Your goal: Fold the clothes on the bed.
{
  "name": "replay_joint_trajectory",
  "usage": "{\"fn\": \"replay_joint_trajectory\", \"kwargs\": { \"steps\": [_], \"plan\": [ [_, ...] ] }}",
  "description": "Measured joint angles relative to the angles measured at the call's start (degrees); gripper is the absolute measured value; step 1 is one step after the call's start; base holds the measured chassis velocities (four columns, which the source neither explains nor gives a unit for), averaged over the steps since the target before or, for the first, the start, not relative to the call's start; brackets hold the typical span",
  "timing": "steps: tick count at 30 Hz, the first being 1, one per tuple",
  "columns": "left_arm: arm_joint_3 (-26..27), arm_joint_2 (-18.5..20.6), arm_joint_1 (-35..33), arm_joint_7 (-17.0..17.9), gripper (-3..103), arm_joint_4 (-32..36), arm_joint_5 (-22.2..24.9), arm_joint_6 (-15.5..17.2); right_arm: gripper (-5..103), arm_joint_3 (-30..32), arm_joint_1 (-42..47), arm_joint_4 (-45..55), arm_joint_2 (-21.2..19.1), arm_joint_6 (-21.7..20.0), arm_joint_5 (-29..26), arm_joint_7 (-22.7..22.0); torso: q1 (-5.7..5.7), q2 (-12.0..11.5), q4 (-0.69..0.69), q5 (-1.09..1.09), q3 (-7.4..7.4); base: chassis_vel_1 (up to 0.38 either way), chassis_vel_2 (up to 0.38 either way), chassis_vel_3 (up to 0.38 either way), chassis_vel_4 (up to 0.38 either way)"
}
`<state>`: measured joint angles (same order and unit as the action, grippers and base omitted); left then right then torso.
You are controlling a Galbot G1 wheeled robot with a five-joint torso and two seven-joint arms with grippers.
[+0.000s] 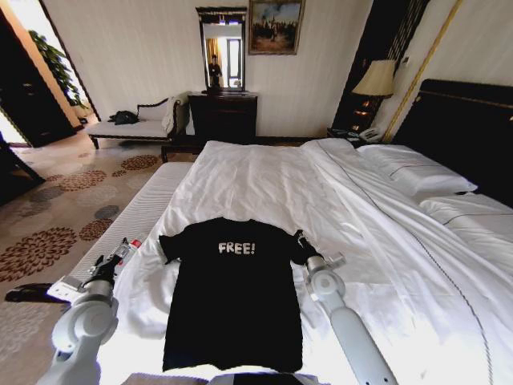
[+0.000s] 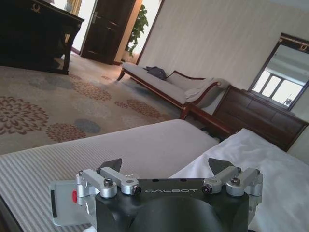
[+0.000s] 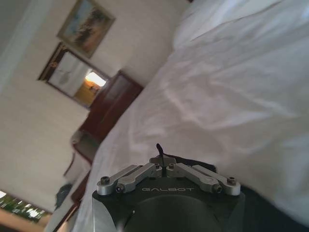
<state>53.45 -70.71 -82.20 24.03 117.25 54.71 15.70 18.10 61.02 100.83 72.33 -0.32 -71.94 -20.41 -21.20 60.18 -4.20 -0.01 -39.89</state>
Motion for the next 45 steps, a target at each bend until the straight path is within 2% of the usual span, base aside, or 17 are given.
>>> {"fn": "replay_joint_trajectory", "kwargs": {
  "steps": [8, 11, 30, 32, 33, 35, 37, 40, 43, 45],
  "plan": [
    [-0.6, -0.6, 0.4, 0.0, 100, -1.0, -0.8, 0.0, 0, -6.0, -2.6, -1.2, 0.2, 0.0, 1.2, 1.9, 0.01, 0.0, 0.00, 0.00, 0.00, 0.000, 0.000, 0.000, 0.000],
    [-0.6, -0.8, 0.2, 0.0, 100, -0.9, -1.0, 0.0, 0, -8.3, -3.6, -2.7, 1.6, 0.0, 2.9, 2.1, 0.00, 0.0, 0.01, 0.01, 0.00, 0.000, 0.000, 0.000, 0.000],
    [-0.1, -1.0, -0.5, 0.0, 100, -0.7, -1.0, -0.1, 0, -12.4, -6.1, -8.1, 4.6, 0.1, 7.6, 1.9, 0.00, 0.0, 0.00, 0.00, 0.00, 0.000, 0.000, 0.000, 0.000],
    [-0.3, -1.1, -0.5, 0.0, 100, -0.7, -1.2, -0.1, 11, -12.7, -5.6, -7.2, 4.5, -0.1, 9.1, 2.0, 0.00, 0.0, 0.00, 0.01, 0.00, 0.000, 0.000, 0.000, 0.000],
    [-0.3, -1.1, -0.5, 0.0, 100, -0.7, -1.2, -0.1, 11, -12.7, -5.6, -7.2, 4.5, -0.1, 9.1, 2.0, 0.00, 0.0, 0.00, 0.01, 0.00, 0.000, 0.000, 0.000, 0.000],
    [-0.4, -1.3, -0.4, 0.0, 100, -0.7, -1.3, -0.1, 21, -12.0, -4.8, -4.0, 4.3, 1.6, 10.4, 4.3, 0.00, 0.0, 0.00, 0.01, 0.00, 0.000, 0.000, 0.000, 0.000],
    [-0.4, -1.4, -0.4, 0.0, 100, -0.7, -1.3, -0.1, 21, -11.7, -4.7, -2.9, 4.2, 2.3, 10.4, 5.0, 0.00, 0.0, 0.00, 0.01, 0.00, 0.000, 0.000, 0.000, 0.000],
    [-0.4, -1.4, -0.5, 0.0, 100, -1.0, -1.5, -0.1, 38, -9.8, -4.4, 1.9, 3.3, 5.6, 9.7, 8.2, 0.01, 0.0, 0.00, 0.00, 0.01, 0.000, 0.000, 0.000, 0.000],
    [-0.5, -1.4, -0.5, 0.0, 100, -1.1, -1.6, -0.1, 44, -8.8, -4.5, 2.3, 3.0, 6.2, 8.8, 8.6, 0.01, 0.0, 0.01, 0.01, 0.01, 0.000, 0.000, 0.000, 0.000],
    [-0.8, -1.1, -0.2, 0.0, 100, -1.3, -1.6, -0.1, 54, -6.6, -4.6, 2.1, 2.6, 6.5, 6.8, 8.2, 0.01, 0.0, 0.01, 0.01, 0.01, 0.000, 0.000, 0.000, 0.000]
  ]
}}
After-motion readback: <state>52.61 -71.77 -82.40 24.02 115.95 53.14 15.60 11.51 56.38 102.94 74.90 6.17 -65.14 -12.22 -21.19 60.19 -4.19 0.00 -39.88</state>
